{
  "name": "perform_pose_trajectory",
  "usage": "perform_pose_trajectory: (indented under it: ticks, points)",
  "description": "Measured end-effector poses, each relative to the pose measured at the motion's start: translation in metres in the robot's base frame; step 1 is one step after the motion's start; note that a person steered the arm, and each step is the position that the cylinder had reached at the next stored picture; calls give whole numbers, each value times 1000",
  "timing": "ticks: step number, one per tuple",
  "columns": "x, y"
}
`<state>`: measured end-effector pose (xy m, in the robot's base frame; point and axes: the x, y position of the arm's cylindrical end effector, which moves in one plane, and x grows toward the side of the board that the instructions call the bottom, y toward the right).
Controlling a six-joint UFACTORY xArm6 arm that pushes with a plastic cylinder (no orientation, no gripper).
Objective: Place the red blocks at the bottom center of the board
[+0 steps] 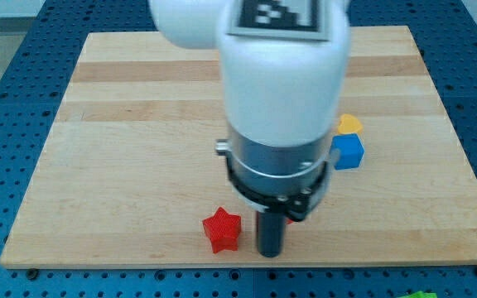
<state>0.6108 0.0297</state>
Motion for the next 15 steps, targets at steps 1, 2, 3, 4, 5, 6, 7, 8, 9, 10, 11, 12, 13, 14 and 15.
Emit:
perform_pose_trajectory:
  ticks: [1, 2, 3, 4, 5, 6, 7, 8, 9, 10, 11, 12, 13, 14, 15]
  points:
    - [0, 43]
    - [-16, 66]
    - [-31, 65]
    - [-34, 56]
    - [-36, 47]
    - [-41, 37]
    - [-48, 33]
    - [-53, 27]
    - [-57, 23]
    - [-57, 22]
    - [-57, 21]
    - [-57, 18]
    - [-57, 15]
    - [-57, 8]
    - [-58, 4]
